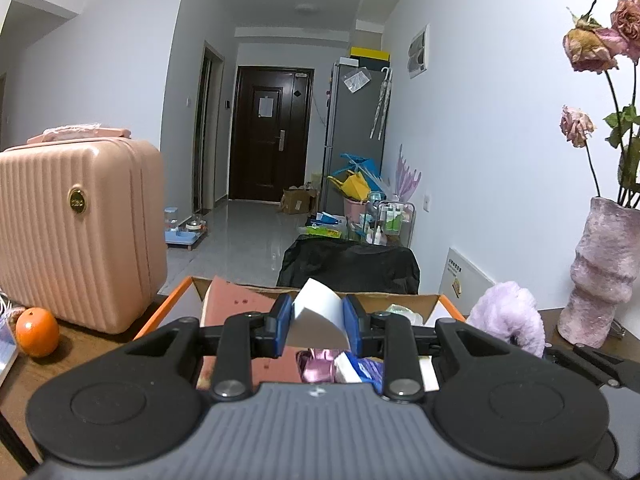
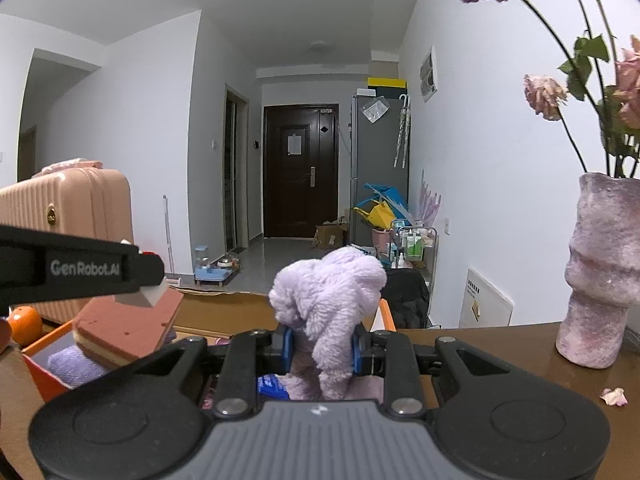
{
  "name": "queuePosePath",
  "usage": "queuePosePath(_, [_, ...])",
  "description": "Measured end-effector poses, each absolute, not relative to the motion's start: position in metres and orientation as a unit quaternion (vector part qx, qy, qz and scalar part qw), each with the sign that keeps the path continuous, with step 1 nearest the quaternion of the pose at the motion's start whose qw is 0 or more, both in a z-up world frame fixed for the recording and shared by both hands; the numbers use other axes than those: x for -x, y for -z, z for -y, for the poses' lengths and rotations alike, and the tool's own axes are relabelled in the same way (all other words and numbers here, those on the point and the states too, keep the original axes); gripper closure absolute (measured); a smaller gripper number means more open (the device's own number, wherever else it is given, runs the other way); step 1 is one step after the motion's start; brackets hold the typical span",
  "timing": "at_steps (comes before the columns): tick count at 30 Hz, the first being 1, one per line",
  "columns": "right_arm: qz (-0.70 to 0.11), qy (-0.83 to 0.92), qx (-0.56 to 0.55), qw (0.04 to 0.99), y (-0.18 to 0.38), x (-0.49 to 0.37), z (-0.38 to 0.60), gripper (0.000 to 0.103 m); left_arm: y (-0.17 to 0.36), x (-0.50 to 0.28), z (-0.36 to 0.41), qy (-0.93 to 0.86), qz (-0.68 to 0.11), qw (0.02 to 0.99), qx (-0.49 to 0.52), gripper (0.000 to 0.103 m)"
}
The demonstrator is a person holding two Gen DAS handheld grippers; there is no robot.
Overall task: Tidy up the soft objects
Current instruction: 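Lift and carry the white sponge and hair band over the box, then lower both items into the box and open both grippers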
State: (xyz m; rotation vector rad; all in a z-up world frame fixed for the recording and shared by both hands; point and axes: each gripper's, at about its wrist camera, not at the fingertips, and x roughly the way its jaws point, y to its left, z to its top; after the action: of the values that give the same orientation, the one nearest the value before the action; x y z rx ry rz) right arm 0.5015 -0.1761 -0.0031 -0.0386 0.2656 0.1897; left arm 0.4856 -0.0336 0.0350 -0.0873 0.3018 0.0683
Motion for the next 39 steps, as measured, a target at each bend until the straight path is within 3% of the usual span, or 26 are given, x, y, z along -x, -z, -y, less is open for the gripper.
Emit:
queuePosePath(7, [-0.14,-0.09,0.028,0.986,0.01,-0.521,0.173,0.077,-0.032,-0.508,0.031,-0.037,-0.147,0.988,0.034,0.074])
queuePosePath(10, [-0.152,-0.099,0.034,0.983,0.013,-0.528,0.171,0.069,-0.027,-0.518,0.028,-0.034,-0.159,0.986,0.036,0.07])
queuePosePath(12, [-0.155,-0.098,0.04,0.982,0.015,-0.529,0.169,0.057,-0.025,-0.521,0.024,-0.033,-0.167,0.985,0.041,0.062])
queuePosePath(14, [-0.154,-0.096,0.043,0.982,0.015,-0.528,0.169,0.054,-0.024,-0.522,0.021,-0.037,-0.17,0.984,0.046,0.044])
queuePosePath(17, [-0.153,-0.097,0.038,0.983,0.015,-0.525,0.168,0.032,-0.026,-0.516,0.019,-0.044,-0.161,0.985,0.048,0.022])
queuePosePath(18, [-0.15,-0.097,0.037,0.983,0.015,-0.524,0.169,0.025,-0.027,-0.515,0.018,-0.046,-0.158,0.985,0.049,0.02])
queuePosePath(23, [-0.144,-0.092,0.035,0.985,0.014,-0.522,0.17,0.006,-0.03,-0.509,0.012,-0.062,-0.147,0.986,0.054,0.0])
queuePosePath(25, [-0.141,-0.09,0.032,0.985,0.014,-0.52,0.17,0.0,-0.03,-0.508,0.012,-0.071,-0.144,0.986,0.051,0.0])
queuePosePath(39, [-0.131,-0.081,0.036,0.987,0.015,-0.506,0.171,0.0,-0.029,-0.498,0.003,-0.089,-0.151,0.984,0.044,0.0])
